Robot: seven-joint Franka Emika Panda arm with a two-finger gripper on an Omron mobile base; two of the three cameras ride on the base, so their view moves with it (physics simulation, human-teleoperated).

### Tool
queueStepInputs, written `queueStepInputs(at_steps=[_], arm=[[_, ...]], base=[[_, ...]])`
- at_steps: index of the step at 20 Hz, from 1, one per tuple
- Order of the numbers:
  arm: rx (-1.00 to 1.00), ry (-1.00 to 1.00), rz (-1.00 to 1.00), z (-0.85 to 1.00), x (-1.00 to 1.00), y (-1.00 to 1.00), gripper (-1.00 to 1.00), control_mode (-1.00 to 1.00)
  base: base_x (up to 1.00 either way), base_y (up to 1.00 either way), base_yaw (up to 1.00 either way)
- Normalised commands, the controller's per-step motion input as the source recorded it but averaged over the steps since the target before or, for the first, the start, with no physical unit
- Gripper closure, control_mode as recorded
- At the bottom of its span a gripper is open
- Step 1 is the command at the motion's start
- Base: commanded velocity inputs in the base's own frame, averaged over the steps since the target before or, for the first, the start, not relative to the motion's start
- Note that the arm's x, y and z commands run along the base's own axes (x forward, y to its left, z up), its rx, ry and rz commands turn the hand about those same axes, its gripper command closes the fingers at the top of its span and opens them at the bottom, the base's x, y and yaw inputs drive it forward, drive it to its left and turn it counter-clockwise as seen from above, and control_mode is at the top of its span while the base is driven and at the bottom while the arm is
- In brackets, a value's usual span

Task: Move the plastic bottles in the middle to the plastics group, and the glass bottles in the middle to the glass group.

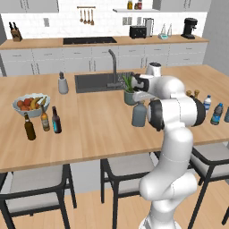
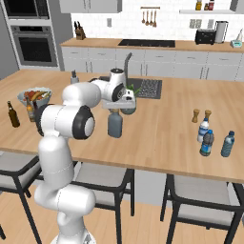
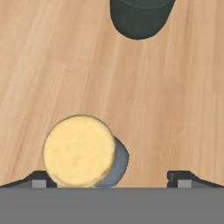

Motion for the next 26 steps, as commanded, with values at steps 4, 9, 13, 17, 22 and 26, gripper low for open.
queueStepInputs(at_steps=[4, 9, 13, 17, 22, 26], arm=[[0.0, 0.0, 0.0, 0.0, -0.27, 0.04, -1.0, -1.0], [0.0, 0.0, 0.0, 0.03, -0.19, 0.1, -1.0, -1.0], [0.0, 0.0, 0.0, 0.04, -0.02, 0.35, -1.0, -1.0], [0.0, 0.0, 0.0, 0.05, 0.0, 0.43, -1.0, -1.0], [0.0, 0.0, 0.0, 0.0, 0.12, 0.04, -1.0, -1.0], [0.01, 0.0, -0.04, 0.02, 0.03, -0.31, -1.0, -1.0]], base=[[0.0, 0.0, 0.0], [0.0, 0.0, 0.0], [0.0, 0.0, 0.0], [0.0, 0.0, 0.0], [0.0, 0.0, 0.0], [0.0, 0.0, 0.0]])
